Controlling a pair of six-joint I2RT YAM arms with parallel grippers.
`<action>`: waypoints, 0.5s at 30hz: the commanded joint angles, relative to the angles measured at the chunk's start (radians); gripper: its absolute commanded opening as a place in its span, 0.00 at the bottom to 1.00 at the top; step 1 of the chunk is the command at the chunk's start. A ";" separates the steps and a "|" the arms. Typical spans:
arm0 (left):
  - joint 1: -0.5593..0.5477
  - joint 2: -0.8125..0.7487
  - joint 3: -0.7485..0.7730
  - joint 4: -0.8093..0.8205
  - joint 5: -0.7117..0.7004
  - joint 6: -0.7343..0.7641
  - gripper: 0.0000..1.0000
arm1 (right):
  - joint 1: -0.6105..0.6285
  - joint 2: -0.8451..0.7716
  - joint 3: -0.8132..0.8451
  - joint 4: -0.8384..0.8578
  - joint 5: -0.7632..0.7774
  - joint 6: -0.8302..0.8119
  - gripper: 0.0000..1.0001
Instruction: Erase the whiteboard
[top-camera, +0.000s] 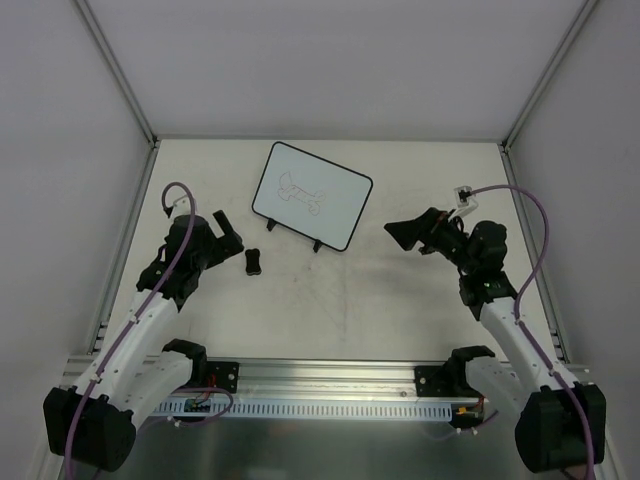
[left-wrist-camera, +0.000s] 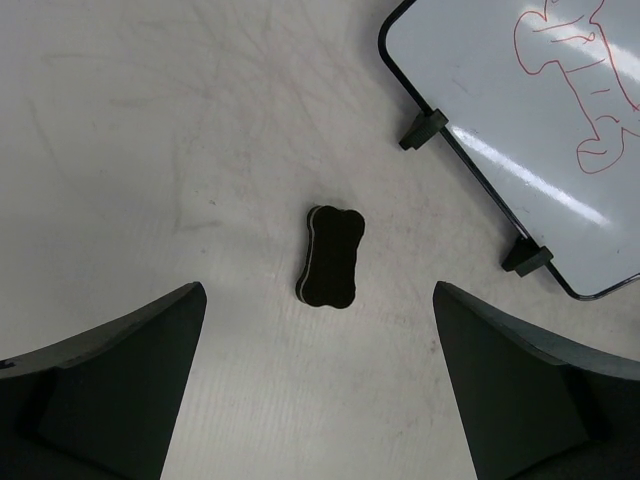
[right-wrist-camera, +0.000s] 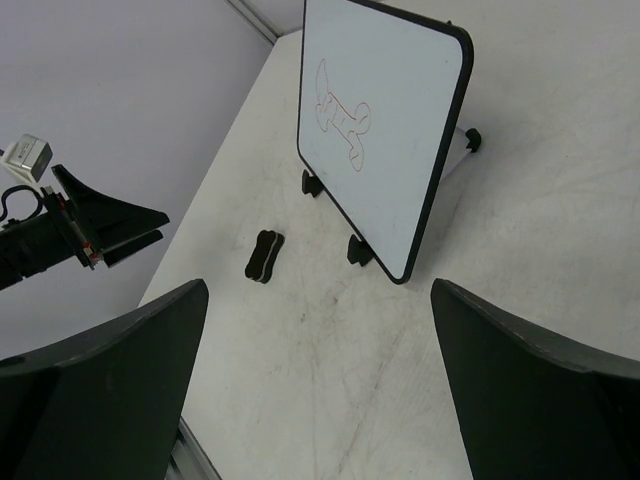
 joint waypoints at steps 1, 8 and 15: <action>-0.007 -0.031 -0.037 0.085 0.026 0.015 0.99 | 0.003 0.087 0.060 0.133 -0.033 0.050 0.99; -0.007 -0.009 -0.037 0.102 0.054 0.032 0.99 | 0.001 0.329 0.061 0.497 -0.044 0.034 0.94; -0.007 0.018 -0.064 0.157 0.087 0.034 0.99 | 0.000 0.592 0.106 0.782 -0.050 0.048 0.84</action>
